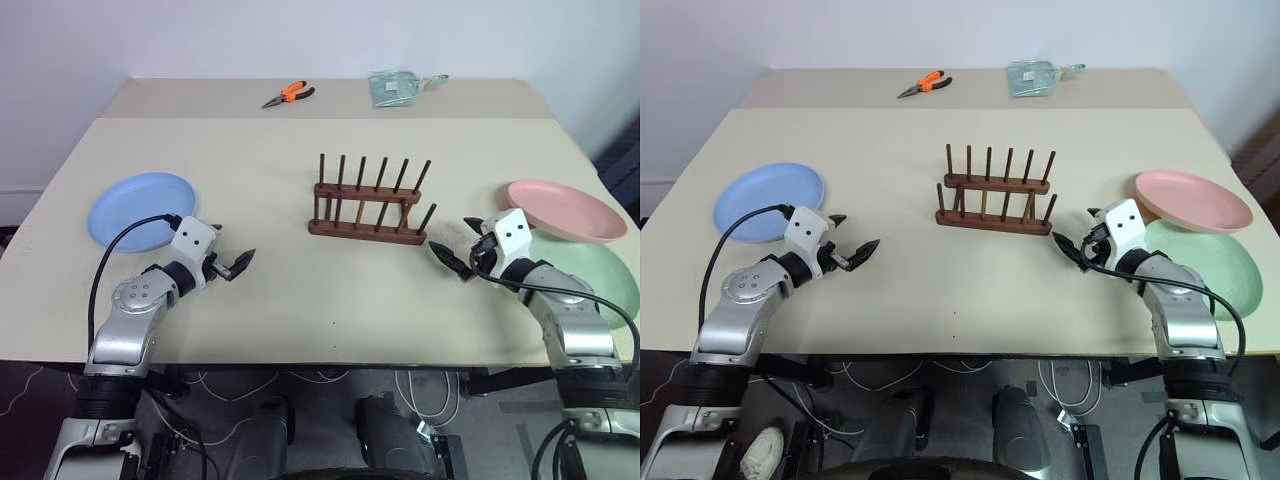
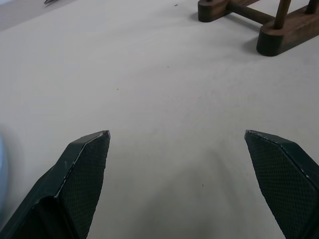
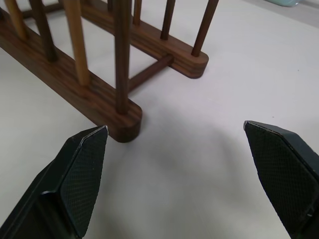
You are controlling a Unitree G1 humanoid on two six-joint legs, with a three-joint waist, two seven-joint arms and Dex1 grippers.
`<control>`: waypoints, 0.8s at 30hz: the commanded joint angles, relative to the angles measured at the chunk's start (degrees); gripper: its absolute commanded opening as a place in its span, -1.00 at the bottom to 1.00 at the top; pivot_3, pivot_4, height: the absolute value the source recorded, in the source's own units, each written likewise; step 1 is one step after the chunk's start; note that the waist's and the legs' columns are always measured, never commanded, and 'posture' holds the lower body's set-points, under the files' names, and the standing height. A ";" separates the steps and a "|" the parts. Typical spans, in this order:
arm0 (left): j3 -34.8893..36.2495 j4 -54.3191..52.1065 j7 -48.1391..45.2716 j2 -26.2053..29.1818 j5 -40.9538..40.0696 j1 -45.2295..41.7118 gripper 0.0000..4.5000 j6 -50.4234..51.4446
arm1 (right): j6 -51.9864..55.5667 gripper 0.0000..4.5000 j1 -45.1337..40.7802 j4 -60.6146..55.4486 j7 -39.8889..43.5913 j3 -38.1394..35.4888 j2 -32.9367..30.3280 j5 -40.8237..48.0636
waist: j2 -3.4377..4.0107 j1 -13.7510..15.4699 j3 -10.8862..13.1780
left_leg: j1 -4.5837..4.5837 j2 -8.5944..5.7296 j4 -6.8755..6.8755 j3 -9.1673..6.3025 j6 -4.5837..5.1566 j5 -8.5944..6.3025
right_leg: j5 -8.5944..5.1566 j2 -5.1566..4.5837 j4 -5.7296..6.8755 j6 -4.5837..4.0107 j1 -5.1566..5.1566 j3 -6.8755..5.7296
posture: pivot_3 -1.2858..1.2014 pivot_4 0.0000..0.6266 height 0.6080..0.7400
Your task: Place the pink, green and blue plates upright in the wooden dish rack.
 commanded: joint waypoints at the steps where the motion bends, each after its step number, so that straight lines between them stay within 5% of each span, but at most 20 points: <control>1: 0.21 -1.67 0.75 -0.08 0.43 0.57 0.97 -0.56 | -1.13 1.00 -2.21 0.39 0.59 -0.46 -0.07 0.22 | 0.00 0.01 0.00 | 0.00 0.00 0.00 0.00 0.00 0.00 | 0.00 0.00 0.00 0.00 0.00 0.00 | 0.03 -0.52 1.00; 12: -2.98 6.57 -5.44 -1.05 -0.67 -7.24 0.97 -1.71 | -1.52 1.00 -1.56 -1.99 -0.64 -1.05 -0.26 -0.56 | 0.00 0.70 0.00 | -0.02 -0.03 0.04 0.00 0.00 0.00 | 0.00 0.00 -0.01 0.00 0.02 -0.01 | 0.03 -0.52 1.00; 18: -12.67 31.66 -14.63 -5.69 5.84 -24.56 0.97 -13.57 | -0.29 1.00 5.18 -9.78 -3.87 -2.74 0.22 -0.52 | -0.01 1.89 0.00 | -0.04 -0.06 0.08 0.01 0.00 0.00 | 0.01 0.00 -0.03 0.02 0.03 -0.03 | 0.03 -0.52 1.00; 24: -13.97 55.75 -16.71 -14.48 8.49 -38.48 0.97 -21.83 | 3.02 1.00 13.41 -20.16 -8.19 -5.47 1.18 0.11 | -0.04 1.49 0.02 | -0.16 -0.11 0.23 0.01 0.19 -0.11 | 0.05 -0.05 -0.11 0.15 0.05 -0.07 | 0.03 -0.52 1.00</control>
